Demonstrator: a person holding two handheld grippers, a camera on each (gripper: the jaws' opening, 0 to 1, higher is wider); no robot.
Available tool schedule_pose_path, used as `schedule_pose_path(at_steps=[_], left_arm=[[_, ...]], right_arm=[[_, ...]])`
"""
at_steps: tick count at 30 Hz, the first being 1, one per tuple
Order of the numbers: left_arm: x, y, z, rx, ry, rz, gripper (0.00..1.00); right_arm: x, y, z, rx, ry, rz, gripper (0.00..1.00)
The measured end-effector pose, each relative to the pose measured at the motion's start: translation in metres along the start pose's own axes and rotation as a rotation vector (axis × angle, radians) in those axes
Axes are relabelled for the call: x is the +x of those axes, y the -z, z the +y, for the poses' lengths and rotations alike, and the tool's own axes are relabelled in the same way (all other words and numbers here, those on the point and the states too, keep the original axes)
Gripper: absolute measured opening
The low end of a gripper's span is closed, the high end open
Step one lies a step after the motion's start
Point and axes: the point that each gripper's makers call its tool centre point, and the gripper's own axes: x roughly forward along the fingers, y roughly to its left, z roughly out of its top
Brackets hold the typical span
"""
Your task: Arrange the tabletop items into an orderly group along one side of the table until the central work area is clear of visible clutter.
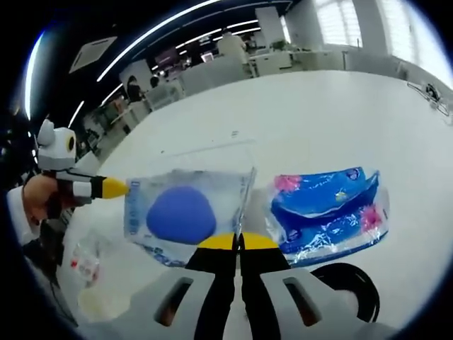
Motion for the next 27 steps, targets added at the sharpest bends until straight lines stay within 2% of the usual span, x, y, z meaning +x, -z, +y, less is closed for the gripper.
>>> schedule_pose_path(at_steps=[27], left_arm=[[0.009, 0.004, 0.008, -0.060, -0.005, -0.013, 0.00]], right_arm=[[0.006, 0.002, -0.005, 0.015, 0.014, -0.007, 0.00]])
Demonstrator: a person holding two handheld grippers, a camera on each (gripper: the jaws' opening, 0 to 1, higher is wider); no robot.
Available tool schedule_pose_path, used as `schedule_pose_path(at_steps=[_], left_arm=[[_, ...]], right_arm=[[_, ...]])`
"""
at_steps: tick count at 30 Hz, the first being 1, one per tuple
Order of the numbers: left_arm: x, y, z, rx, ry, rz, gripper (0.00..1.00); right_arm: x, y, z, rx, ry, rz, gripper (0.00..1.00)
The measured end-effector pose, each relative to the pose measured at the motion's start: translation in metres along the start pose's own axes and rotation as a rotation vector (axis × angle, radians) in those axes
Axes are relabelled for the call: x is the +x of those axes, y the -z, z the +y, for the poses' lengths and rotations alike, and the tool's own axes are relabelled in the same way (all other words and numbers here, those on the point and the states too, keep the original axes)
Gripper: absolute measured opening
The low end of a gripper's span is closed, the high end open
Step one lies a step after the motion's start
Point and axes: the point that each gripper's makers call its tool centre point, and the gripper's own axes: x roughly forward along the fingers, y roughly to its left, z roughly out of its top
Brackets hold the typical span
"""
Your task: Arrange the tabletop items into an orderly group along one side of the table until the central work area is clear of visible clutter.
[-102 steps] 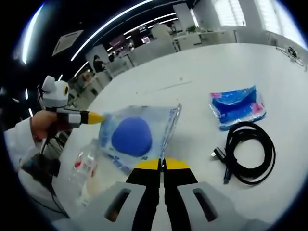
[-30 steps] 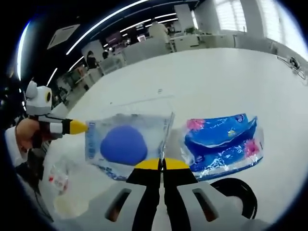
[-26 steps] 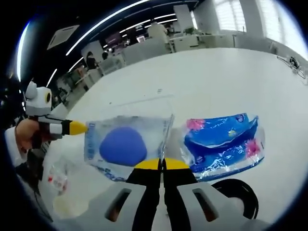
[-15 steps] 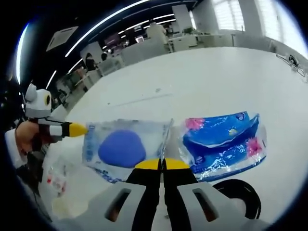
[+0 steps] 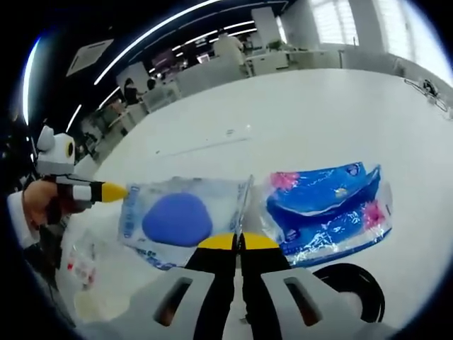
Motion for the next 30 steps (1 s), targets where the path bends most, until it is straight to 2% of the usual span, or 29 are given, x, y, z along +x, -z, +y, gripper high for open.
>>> schedule_pose_path(at_steps=[15, 25, 30], left_arm=[[0.000, -0.001, 0.003, -0.034, -0.003, -0.025, 0.00], [-0.003, -0.003, 0.005, -0.025, -0.003, -0.043, 0.00], [-0.006, -0.005, 0.006, -0.013, -0.012, -0.054, 0.10]], right_arm=[[-0.002, -0.001, -0.002, 0.001, 0.013, -0.011, 0.03], [-0.007, -0.002, -0.004, 0.007, 0.025, -0.022, 0.03], [-0.013, -0.006, -0.002, 0.007, 0.023, -0.037, 0.04]])
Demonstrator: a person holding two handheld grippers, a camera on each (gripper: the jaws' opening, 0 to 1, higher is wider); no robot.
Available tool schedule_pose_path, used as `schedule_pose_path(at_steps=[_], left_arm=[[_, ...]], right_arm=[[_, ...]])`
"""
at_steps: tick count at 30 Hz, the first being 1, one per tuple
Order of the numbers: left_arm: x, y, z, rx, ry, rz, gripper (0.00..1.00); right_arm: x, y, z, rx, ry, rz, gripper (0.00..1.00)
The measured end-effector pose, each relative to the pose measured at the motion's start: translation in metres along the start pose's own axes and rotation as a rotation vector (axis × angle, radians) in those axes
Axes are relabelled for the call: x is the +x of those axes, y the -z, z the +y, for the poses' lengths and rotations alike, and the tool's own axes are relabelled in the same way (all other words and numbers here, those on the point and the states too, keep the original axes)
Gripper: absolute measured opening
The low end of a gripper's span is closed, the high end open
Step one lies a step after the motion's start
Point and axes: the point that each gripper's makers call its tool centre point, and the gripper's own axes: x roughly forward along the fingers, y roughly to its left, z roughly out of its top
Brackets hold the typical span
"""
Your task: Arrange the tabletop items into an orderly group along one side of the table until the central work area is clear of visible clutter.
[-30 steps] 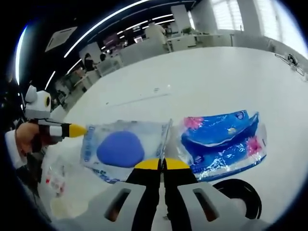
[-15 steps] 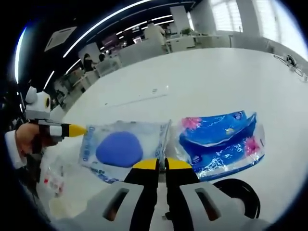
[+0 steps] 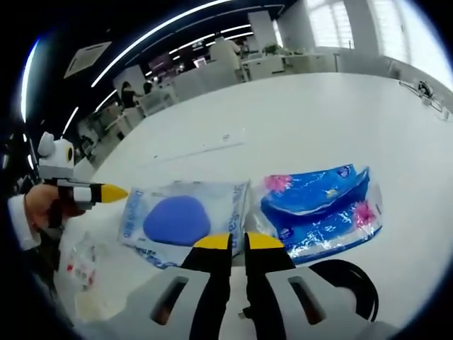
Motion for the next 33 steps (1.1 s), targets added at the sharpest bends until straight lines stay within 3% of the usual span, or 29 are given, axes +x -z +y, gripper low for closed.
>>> schedule_pose_path(at_steps=[8, 23, 33], left_arm=[[-0.004, -0.003, 0.000, -0.001, 0.003, -0.011, 0.16], [-0.019, -0.013, -0.001, 0.016, -0.002, -0.041, 0.38], [-0.033, -0.021, -0.001, 0.032, 0.006, -0.062, 0.55]], right_arm=[[-0.005, -0.004, 0.002, -0.006, 0.000, -0.017, 0.09], [-0.016, -0.013, 0.003, -0.017, 0.004, -0.044, 0.28], [-0.025, -0.018, 0.005, -0.021, -0.006, -0.053, 0.34]])
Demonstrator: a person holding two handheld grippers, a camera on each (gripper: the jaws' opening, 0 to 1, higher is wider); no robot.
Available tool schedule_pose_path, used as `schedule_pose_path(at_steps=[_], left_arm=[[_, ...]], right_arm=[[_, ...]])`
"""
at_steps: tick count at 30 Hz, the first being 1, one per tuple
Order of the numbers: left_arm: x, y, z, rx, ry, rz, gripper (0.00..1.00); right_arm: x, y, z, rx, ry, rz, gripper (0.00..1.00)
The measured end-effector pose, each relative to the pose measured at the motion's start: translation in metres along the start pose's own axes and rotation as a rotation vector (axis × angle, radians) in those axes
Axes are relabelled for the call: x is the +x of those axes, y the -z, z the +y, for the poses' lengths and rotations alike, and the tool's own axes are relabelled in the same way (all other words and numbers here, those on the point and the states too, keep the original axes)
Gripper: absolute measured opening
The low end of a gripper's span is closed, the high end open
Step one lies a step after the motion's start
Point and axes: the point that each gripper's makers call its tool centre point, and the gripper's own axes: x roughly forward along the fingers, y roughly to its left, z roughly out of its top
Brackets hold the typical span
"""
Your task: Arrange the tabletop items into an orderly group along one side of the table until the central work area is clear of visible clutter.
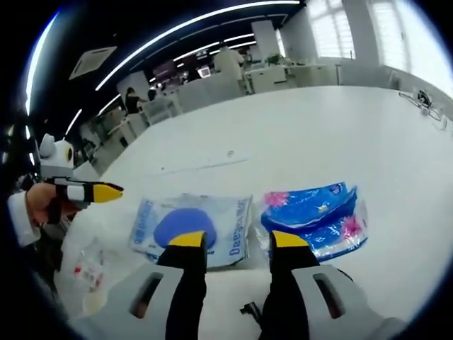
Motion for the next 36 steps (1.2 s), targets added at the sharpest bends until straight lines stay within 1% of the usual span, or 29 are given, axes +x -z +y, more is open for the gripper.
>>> schedule_pose_path(at_steps=[2, 6, 14, 16, 22, 25, 28, 31, 33, 36], left_arm=[[-0.004, -0.002, 0.000, 0.000, 0.002, -0.003, 0.58], [-0.012, -0.003, -0.004, -0.007, 0.012, -0.007, 0.68], [-0.027, 0.001, -0.004, -0.011, 0.020, 0.005, 0.75], [-0.033, 0.001, -0.005, -0.011, 0.021, 0.000, 0.76], [-0.048, -0.002, -0.002, -0.014, 0.021, -0.014, 0.78], [-0.056, -0.004, -0.003, -0.016, 0.024, -0.022, 0.81], [-0.065, -0.007, -0.002, -0.033, 0.034, -0.039, 0.83], [-0.076, -0.006, -0.004, -0.034, 0.035, -0.040, 0.85], [-0.083, -0.007, -0.006, -0.038, 0.044, -0.051, 0.86], [-0.093, -0.004, -0.006, -0.039, 0.044, -0.047, 0.87]], right_arm=[[-0.001, -0.002, 0.000, -0.002, -0.004, -0.006, 0.36], [-0.005, -0.007, 0.004, -0.012, -0.015, -0.017, 0.40], [-0.014, -0.009, 0.013, -0.027, -0.038, -0.013, 0.49], [-0.017, -0.011, 0.015, -0.037, -0.041, -0.019, 0.52], [-0.027, -0.015, 0.021, -0.043, -0.067, -0.031, 0.57], [-0.031, -0.016, 0.022, -0.056, -0.075, -0.028, 0.60], [-0.038, -0.018, 0.027, -0.056, -0.089, -0.032, 0.62], [-0.043, -0.019, 0.031, -0.063, -0.100, -0.036, 0.64], [-0.047, -0.020, 0.037, -0.069, -0.116, -0.040, 0.67], [-0.055, -0.019, 0.046, -0.079, -0.145, -0.033, 0.68]])
